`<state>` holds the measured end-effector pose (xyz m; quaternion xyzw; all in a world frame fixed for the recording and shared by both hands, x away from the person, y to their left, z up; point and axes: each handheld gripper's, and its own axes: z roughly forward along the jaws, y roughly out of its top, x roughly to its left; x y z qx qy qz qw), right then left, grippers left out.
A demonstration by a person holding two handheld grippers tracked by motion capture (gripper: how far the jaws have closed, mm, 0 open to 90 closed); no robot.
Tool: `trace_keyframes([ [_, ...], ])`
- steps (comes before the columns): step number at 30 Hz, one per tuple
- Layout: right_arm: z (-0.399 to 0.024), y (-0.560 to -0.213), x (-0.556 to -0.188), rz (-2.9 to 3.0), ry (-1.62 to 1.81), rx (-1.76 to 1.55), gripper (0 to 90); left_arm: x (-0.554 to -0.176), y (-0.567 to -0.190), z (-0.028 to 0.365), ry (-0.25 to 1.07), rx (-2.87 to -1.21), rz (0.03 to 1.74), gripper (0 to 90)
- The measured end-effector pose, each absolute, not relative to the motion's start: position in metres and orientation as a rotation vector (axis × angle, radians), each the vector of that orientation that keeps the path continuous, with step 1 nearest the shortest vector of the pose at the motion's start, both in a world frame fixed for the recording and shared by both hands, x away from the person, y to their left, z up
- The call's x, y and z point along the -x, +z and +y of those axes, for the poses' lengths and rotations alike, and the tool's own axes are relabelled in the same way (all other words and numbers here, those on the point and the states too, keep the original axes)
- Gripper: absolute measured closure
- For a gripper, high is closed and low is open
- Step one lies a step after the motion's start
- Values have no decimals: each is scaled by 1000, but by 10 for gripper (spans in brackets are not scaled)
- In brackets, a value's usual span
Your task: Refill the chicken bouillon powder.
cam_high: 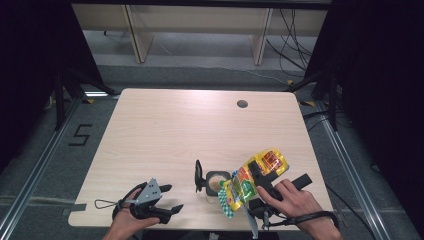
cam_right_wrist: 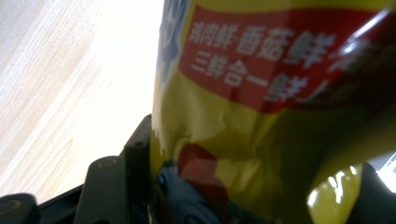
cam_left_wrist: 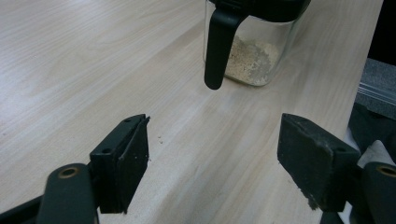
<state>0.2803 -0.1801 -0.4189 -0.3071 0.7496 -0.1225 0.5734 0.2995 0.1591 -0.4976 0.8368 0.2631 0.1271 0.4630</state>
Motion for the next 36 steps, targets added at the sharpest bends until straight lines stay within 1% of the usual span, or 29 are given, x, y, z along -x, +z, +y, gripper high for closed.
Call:
trace_keyframes([
  [2, -180, -419, -280, 1757, -288, 724, 410, -299, -498, 159, 293, -2049, 675, 246],
  [3, -180, -420, -281, 1762, -286, 722, 411, -300, -498, 159, 311, -2053, 653, 246],
  [5, -181, -420, -281, 1763, -284, 722, 411, -298, -498, 159, 297, -2047, 676, 246],
  [6, -181, -420, -281, 1762, -285, 722, 411, -300, -498, 159, 306, -2057, 650, 246],
  [7, -181, -419, -281, 1759, -288, 725, 411, -299, -498, 159, 295, -2050, 673, 246],
  [11, -182, -420, -279, 1766, -277, 683, 411, -298, -498, 158, 300, -2047, 670, 246],
  [12, -182, -420, -279, 1765, -277, 683, 411, -300, -497, 159, 308, -2060, 642, 246],
  [13, -181, -418, -280, 1750, -287, 721, 411, -299, -498, 159, 294, -2050, 676, 246],
  [14, -182, -418, -280, 1748, -287, 720, 411, -299, -498, 159, 306, -2051, 659, 246],
  [17, -181, -418, -280, 1743, -295, 717, 411, -298, -498, 158, 293, -2046, 678, 246],
  [18, -181, -418, -280, 1742, -293, 721, 411, -300, -497, 159, 307, -2060, 643, 245],
  [20, -182, -419, -279, 1742, -290, 709, 411, -298, -498, 158, 288, -2038, 682, 245],
  [23, -181, -419, -278, 1741, -291, 698, 411, -299, -497, 159, 308, -2047, 660, 246],
  [26, -181, -418, -277, 1727, -297, 703, 412, -298, -498, 158, 290, -2040, 677, 245],
  [30, -180, -417, -276, 1713, -311, 716, 412, -299, -498, 158, 309, -2042, 661, 245],
  [36, -179, -419, -279, 1718, -316, 752, 411, -299, -499, 157, 292, -2038, 675, 244],
])
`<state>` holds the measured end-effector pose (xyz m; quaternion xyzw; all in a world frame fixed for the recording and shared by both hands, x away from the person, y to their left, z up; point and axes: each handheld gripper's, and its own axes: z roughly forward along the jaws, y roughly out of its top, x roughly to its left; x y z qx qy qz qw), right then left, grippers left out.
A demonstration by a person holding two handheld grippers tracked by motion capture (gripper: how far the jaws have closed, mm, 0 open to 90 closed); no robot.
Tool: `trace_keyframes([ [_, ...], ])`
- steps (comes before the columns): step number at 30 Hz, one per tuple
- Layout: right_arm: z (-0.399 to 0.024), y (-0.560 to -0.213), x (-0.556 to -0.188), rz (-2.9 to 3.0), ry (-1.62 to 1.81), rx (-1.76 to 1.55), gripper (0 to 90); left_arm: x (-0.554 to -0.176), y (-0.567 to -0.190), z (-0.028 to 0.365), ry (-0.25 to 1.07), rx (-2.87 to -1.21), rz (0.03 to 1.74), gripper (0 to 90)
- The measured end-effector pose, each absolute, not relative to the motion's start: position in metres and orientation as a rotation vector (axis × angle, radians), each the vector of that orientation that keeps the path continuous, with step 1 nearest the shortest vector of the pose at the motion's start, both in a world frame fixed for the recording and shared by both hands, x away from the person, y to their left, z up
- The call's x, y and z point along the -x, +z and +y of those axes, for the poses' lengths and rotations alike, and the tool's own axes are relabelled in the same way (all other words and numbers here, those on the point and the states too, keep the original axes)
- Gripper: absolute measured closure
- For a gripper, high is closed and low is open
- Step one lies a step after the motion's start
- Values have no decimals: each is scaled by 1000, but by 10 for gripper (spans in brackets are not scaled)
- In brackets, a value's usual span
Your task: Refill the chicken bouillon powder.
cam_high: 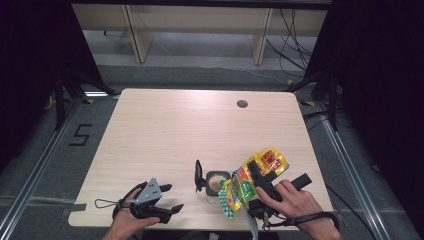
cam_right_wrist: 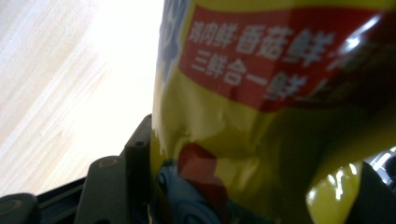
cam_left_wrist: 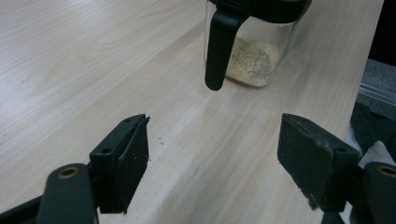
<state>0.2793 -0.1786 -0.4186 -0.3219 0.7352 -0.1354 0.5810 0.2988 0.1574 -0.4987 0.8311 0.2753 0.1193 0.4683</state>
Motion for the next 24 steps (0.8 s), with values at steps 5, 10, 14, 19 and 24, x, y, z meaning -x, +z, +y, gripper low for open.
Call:
trace_keyframes([
  [5, -177, -418, -280, 1723, -302, 749, 412, -300, -499, 158, 299, -2045, 665, 244],
  [10, -176, -418, -281, 1732, -299, 756, 412, -299, -497, 158, 299, -2051, 674, 244],
  [14, -176, -417, -280, 1745, -300, 738, 412, -299, -498, 158, 301, -2050, 674, 244],
  [19, -176, -415, -279, 1749, -299, 738, 413, -299, -498, 158, 301, -2040, 668, 244],
  [24, -177, -414, -279, 1746, -294, 737, 413, -299, -499, 157, 293, -2038, 673, 244],
])
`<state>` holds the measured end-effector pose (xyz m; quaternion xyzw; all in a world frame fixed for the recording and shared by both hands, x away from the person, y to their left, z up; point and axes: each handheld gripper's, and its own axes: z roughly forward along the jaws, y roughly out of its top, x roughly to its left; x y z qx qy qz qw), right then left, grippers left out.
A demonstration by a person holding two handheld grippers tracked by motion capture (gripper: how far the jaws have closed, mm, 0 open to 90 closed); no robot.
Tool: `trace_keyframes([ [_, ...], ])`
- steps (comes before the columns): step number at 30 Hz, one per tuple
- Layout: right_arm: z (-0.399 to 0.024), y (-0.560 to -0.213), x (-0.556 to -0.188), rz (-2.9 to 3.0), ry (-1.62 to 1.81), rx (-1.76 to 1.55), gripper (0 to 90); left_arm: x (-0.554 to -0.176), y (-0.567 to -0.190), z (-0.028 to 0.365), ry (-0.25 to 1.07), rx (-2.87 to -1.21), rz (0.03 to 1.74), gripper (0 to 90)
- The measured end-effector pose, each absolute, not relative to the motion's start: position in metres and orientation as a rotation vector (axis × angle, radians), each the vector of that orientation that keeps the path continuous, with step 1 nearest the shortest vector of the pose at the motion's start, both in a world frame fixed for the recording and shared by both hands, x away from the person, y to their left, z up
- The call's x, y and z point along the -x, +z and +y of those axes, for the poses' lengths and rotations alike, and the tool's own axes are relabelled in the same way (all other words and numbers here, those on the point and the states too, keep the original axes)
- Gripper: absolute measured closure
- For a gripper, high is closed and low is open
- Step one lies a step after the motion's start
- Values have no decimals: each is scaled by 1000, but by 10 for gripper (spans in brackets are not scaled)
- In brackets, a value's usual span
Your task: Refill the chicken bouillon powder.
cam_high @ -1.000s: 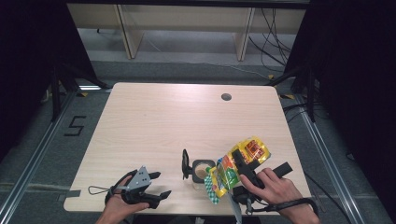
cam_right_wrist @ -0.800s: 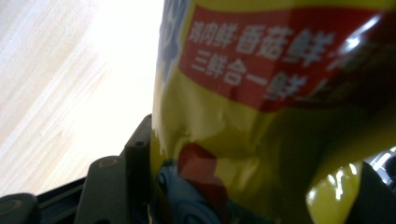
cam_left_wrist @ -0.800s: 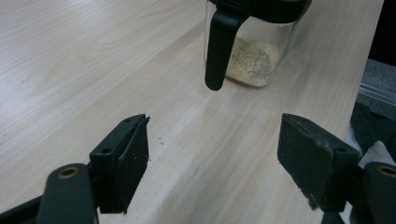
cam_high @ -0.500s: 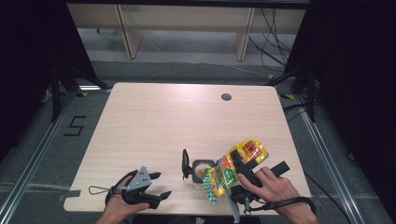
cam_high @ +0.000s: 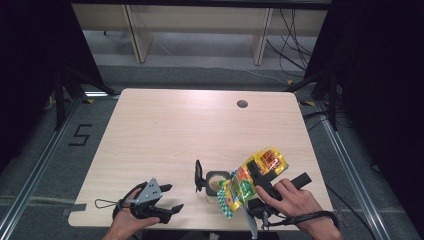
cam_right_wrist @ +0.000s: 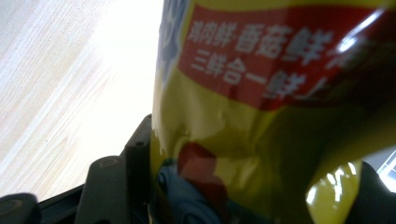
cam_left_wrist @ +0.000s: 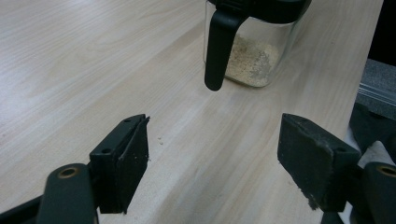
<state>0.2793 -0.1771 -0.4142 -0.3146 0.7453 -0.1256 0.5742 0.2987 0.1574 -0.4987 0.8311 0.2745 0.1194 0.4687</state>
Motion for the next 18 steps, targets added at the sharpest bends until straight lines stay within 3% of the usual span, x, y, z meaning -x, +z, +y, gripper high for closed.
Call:
trace_keyframes([
  [18, -176, -414, -280, 1753, -287, 748, 413, -299, -498, 157, 297, -2041, 675, 244],
])
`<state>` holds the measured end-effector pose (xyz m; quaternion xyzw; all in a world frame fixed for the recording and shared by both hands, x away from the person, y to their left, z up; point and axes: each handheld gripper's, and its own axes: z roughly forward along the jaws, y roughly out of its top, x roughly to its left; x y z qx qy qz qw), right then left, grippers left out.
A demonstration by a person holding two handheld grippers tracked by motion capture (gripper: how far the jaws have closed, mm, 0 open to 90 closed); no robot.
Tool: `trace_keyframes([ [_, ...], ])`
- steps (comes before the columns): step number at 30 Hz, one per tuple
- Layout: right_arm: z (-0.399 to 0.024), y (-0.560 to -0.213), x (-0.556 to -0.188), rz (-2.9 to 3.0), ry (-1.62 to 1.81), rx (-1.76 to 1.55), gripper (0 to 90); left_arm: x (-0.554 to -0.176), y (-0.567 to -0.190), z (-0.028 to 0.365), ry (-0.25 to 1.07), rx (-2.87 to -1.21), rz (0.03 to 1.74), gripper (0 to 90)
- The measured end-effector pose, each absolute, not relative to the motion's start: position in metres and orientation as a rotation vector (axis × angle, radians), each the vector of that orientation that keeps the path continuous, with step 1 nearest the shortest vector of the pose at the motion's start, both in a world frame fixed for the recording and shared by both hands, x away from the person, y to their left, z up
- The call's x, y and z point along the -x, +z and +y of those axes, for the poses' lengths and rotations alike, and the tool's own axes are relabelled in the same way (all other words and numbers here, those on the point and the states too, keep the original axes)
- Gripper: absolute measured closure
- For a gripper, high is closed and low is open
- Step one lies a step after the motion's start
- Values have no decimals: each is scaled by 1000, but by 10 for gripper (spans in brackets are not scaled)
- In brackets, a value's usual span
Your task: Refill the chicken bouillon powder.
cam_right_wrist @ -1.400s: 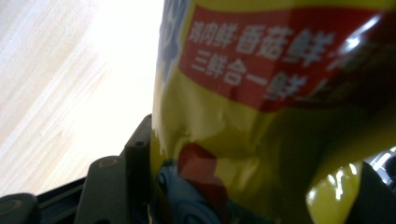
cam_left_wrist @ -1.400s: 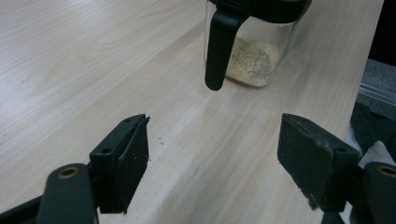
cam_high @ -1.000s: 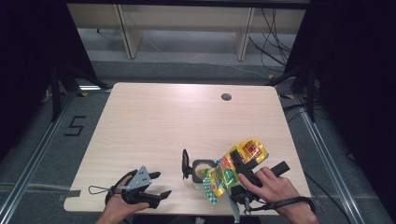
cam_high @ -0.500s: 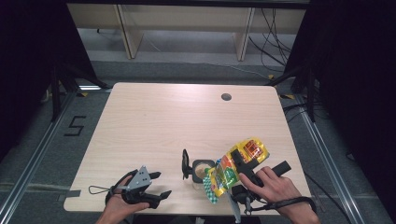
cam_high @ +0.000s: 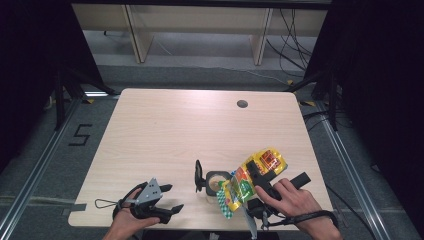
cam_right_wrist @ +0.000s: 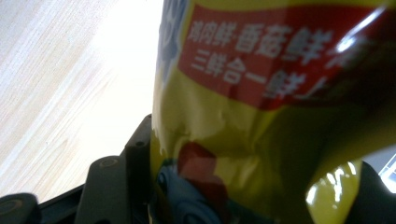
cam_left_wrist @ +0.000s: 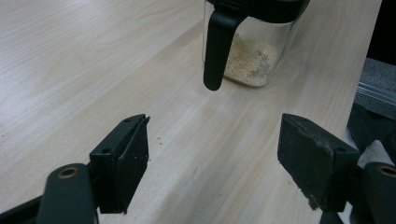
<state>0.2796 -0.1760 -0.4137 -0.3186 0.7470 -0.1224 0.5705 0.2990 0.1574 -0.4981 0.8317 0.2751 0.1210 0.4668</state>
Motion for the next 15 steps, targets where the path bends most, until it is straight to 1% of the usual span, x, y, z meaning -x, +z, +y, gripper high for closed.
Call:
trace_keyframes([
  [10, -176, -414, -281, 1770, -286, 747, 413, -299, -498, 157, 298, -2038, 668, 244],
  [11, -176, -414, -280, 1758, -289, 748, 413, -301, -497, 158, 315, -2051, 639, 244],
  [15, -176, -414, -280, 1758, -289, 749, 413, -299, -499, 157, 294, -2038, 668, 244],
])
